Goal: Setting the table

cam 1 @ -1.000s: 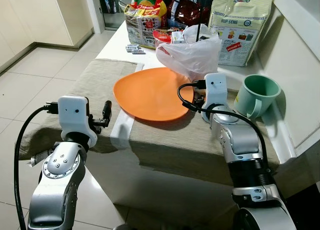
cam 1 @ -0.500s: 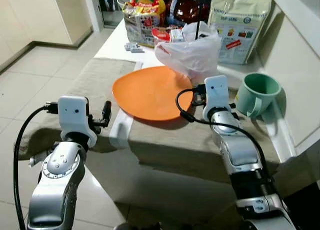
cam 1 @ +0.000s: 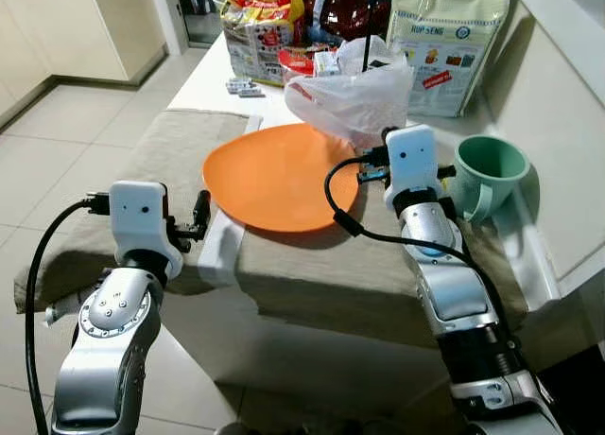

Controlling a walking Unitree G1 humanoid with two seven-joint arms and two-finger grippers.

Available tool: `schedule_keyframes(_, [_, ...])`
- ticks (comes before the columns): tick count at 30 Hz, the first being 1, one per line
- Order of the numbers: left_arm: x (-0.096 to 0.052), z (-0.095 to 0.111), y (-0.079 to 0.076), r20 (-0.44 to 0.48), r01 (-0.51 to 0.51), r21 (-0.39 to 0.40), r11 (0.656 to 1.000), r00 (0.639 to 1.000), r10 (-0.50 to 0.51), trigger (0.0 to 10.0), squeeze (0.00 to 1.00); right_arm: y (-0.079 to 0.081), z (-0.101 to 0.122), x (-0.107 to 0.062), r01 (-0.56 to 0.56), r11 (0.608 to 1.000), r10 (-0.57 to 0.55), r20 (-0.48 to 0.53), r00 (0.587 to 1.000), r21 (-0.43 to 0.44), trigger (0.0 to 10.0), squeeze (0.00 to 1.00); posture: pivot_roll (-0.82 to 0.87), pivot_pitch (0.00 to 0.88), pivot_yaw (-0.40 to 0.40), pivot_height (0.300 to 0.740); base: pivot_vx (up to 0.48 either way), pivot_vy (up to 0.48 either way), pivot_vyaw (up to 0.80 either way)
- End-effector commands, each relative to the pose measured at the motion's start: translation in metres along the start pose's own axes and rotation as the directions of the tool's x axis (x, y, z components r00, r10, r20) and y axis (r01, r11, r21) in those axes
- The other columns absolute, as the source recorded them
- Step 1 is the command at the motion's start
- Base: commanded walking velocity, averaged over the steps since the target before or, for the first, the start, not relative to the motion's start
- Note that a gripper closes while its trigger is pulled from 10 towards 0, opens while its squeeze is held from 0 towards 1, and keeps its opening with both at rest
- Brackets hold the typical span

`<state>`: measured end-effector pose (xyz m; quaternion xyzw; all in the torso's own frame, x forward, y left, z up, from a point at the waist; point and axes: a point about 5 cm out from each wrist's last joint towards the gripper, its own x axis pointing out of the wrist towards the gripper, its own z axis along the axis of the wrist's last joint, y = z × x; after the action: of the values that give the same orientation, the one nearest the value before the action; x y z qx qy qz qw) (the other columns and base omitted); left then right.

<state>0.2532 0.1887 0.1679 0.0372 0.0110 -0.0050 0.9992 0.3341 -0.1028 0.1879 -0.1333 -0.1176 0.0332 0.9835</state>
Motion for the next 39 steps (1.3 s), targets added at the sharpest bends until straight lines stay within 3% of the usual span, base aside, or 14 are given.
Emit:
schedule_keyframes(1, [0.0, 0.004, 0.001, 0.012, -0.003, 0.008, 1.0, 1.0, 0.003, 10.0, 0.0, 0.005, 0.01, 0.004, -0.031, 0.999, 0.03, 0.027, 0.999, 0.042, 5.1, 0.0, 0.01, 0.089, 0.038, 0.74, 0.0, 0.0, 0.0])
schedule_keyframes(2, [0.0, 0.004, 0.0, 0.013, -0.003, 0.008, 1.0, 1.0, 0.003, 10.0, 0.0, 0.006, 0.01, 0.004, -0.037, 0.998, 0.036, 0.015, 0.999, 0.058, 5.1, 0.0, 0.01, 0.089, 0.038, 0.74, 0.0, 0.0, 0.0])
schedule_keyframes(3, [0.0, 0.004, 0.001, 0.012, -0.002, 0.009, 1.0, 1.0, 0.002, 10.0, 0.0, 0.006, 0.009, 0.005, -0.032, 0.996, 0.033, -0.012, 0.999, 0.08, 10.0, 0.0, 0.01, 0.09, 0.038, 0.74, 0.0, 0.0, 0.0])
schedule_keyframes(6, [-0.001, 0.004, 0.001, 0.012, -0.005, 0.013, 1.0, 1.0, 0.005, 10.0, 0.0, 0.004, 0.018, 0.008, -0.05, 0.993, 0.058, -0.082, 0.995, 0.106, 10.0, 0.0, 0.01, 0.091, 0.037, 0.74, 0.0, 0.0, 0.0])
schedule_keyframes(11, [-0.001, 0.003, 0.0, 0.01, -0.005, 0.011, 1.0, 1.0, 0.005, 10.0, 0.0, -0.013, 0.032, 0.016, -0.021, 0.994, 0.027, -0.059, 0.998, 0.106, 10.0, 0.0, 0.0, 0.088, 0.031, 0.74, 0.0, 0.0, 0.0])
schedule_keyframes(18, [0.003, 0.002, -0.005, 0.014, -0.001, -0.004, 1.0, 1.0, 0.001, 10.0, 0.0, -0.029, 0.024, 0.008, 0.016, 0.998, -0.008, -0.112, 0.994, 0.065, 10.0, 0.0, -0.02, 0.083, 0.03, 0.74, 0.0, 0.0, 0.0])
schedule_keyframes(22, [0.007, 0.003, -0.005, 0.016, -0.003, -0.003, 1.0, 1.0, 0.003, 10.0, 0.0, -0.025, 0.015, 0.006, 0.016, 0.998, -0.008, -0.135, 0.991, 0.059, 10.0, 0.0, -0.02, 0.08, 0.041, 0.74, 0.0, 0.0, 0.0])
schedule_keyframes(27, [0.018, 0.016, -0.011, 0.061, 0.028, 0.036, 0.999, 0.998, -0.03, 10.0, 0.0, -0.007, 0.002, 0.007, -0.025, 0.994, 0.042, -0.161, 0.986, 0.105, 10.0, 0.0, -0.01, 0.106, 0.058, 0.74, 0.0, 0.0, 0.0])
schedule_keyframes(36, [0.018, 0.016, -0.016, 0.067, 0.024, 0.025, 0.999, 0.997, -0.026, 10.0, 0.0, -0.001, -0.007, 0.002, -0.055, 0.989, 0.081, -0.196, 0.977, 0.135, 10.0, 0.0, -0.02, 0.107, 0.035, 0.74, 0.0, 0.0, -0.08])
schedule_keyframes(39, [0.018, 0.014, -0.015, 0.061, 0.019, 0.02, 1.0, 0.998, -0.02, 10.0, 0.0, 0.0, -0.009, 0.003, -0.065, 0.993, 0.085, -0.194, 0.977, 0.103, 10.0, 0.0, -0.02, 0.104, 0.034, 0.74, 0.0, 0.0, -0.75])
